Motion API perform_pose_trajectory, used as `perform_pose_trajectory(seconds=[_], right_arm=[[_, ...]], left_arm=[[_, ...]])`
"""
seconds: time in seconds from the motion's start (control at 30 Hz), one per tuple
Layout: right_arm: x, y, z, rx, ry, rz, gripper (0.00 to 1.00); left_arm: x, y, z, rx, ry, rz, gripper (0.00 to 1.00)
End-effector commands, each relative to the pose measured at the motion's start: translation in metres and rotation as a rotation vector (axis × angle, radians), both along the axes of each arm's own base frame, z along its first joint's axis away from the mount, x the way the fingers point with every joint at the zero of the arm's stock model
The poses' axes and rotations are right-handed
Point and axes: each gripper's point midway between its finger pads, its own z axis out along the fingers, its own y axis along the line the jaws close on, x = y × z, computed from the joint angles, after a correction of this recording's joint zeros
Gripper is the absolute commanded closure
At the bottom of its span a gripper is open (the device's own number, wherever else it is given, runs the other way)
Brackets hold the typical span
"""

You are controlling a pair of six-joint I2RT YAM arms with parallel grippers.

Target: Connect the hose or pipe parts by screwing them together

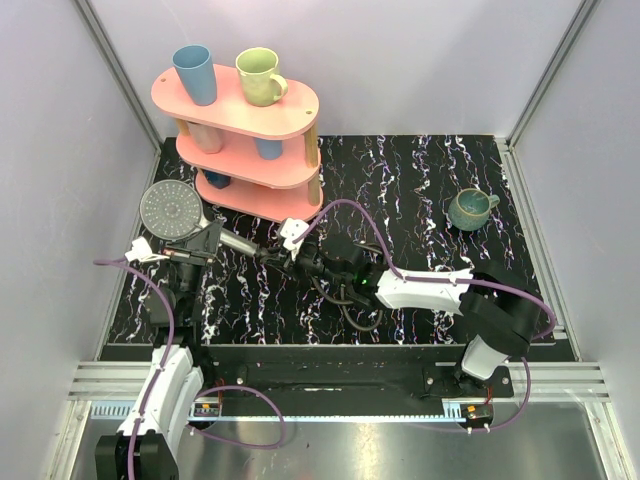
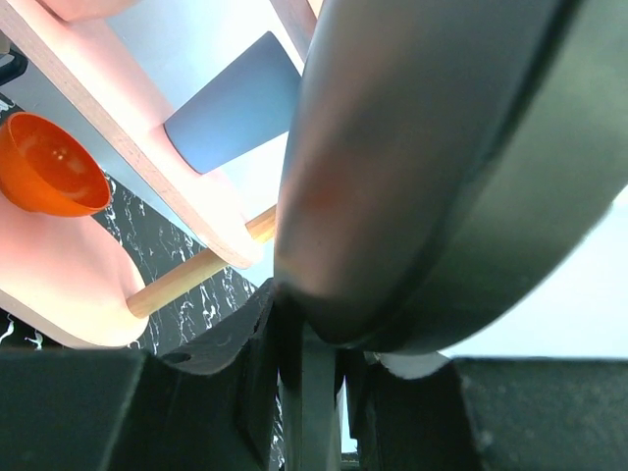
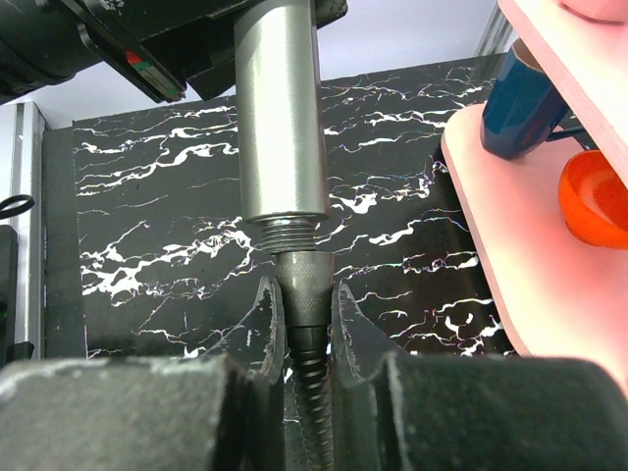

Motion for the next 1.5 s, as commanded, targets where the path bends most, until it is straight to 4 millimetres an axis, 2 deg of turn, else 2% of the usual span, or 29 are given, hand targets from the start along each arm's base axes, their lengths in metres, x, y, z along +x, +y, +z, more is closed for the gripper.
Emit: perform_pose_trajectory(seconds=[0.0,0.23,0.5,0.63,0.83,0.93,1.07,1.17,1.2,1.27,1.37,1.47], right_arm=[[-0.025,0.010,0.126,0.332,-0.166,0.120,1.00],[-0.028,0.015,0.128,0.328,-0.157,0.148,1.00],[-0.013,0.011,0.133,0.372,-0.136,0.070,1.00],[-0.012,0.012,0.137,0.360,-0.142,0.090,1.00],[-0.013,0.004,0.154,0.382,-0.150,0.109,1.00],[-0.003,-0.001,0.156,0.390,-0.132,0.114,1.00],[-0.009,-0.008,0.161,0.407,-0.120,0.180,1.00],[-0.010,-0.012,0.165,0.412,-0.115,0.206,1.00],[-0.010,-0.012,0.166,0.420,-0.107,0.214,1.00],[-0.010,-0.013,0.167,0.424,-0.101,0.227,1.00],[-0.001,-0.013,0.165,0.421,-0.061,0.244,1.00],[-0.003,-0.016,0.169,0.446,-0.026,0.306,1.00]], left_arm=[[-0.011,-0.032,-0.004,0.088,-0.004,-0.165,1.00],[-0.009,-0.031,-0.010,0.108,0.003,-0.155,1.00],[-0.017,-0.035,-0.012,0.048,-0.025,-0.192,1.00],[-0.024,-0.041,-0.008,0.040,-0.041,-0.239,1.00],[-0.032,-0.045,-0.001,0.029,-0.071,-0.275,1.00],[-0.038,-0.056,-0.002,0.056,-0.081,-0.332,1.00],[-0.047,-0.065,-0.003,0.069,-0.096,-0.403,1.00],[-0.058,-0.067,0.012,0.063,-0.185,-0.426,1.00],[-0.059,-0.067,0.004,0.058,-0.172,-0.431,1.00],[-0.060,-0.069,0.005,0.064,-0.183,-0.439,1.00],[-0.064,-0.067,0.016,0.075,-0.249,-0.424,1.00],[-0.065,-0.069,0.023,0.087,-0.291,-0.431,1.00]])
